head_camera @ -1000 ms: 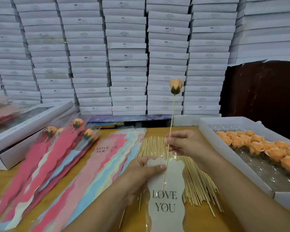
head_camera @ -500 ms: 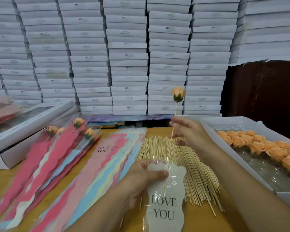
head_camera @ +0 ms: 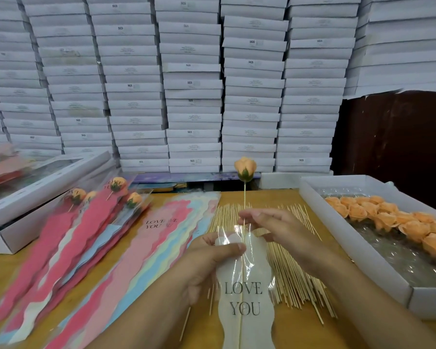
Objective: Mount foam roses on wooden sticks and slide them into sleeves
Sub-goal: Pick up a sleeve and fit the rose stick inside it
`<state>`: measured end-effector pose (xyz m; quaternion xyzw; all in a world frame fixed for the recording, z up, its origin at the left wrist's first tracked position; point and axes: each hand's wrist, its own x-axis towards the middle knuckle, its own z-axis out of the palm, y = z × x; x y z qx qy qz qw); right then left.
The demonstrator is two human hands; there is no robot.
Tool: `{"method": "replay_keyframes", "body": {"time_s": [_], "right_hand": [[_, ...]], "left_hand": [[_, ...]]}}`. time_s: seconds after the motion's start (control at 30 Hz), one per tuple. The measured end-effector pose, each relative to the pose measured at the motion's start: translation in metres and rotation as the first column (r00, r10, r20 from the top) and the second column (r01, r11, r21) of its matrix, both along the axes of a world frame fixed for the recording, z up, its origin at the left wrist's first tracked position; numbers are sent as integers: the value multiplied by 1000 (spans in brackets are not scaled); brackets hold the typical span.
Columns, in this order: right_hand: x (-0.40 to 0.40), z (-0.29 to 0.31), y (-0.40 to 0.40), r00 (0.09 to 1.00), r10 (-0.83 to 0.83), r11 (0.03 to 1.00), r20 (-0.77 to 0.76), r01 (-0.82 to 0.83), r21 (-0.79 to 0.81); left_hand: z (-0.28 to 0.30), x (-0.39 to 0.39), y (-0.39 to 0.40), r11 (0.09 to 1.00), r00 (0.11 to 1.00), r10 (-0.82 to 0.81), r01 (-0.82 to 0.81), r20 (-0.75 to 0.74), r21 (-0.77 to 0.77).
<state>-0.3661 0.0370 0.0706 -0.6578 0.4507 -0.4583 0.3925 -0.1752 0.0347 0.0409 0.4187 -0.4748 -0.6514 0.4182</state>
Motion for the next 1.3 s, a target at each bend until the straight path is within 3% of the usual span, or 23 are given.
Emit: {"method": "replay_keyframes", "body": {"time_s": [0.3,0.77,1.0,1.3], "right_hand": [[-8,7,-9,980,-130,991,153,133,-9],[1,-12,16,999,12,1000,36,-12,7],[-6,-4,11,996,-27,1000,89,27,-2],[-4,-16,16,993,22,999,116,-26,27]], "left_hand": [[0,-3,10,1000,998,-27,27,57,10],[6,0,11,999,999,-34,34,-5,31],[6,0,17,999,995,-19,15,96,42],[6,1,12,999,999,-24,23,39,32]]}}
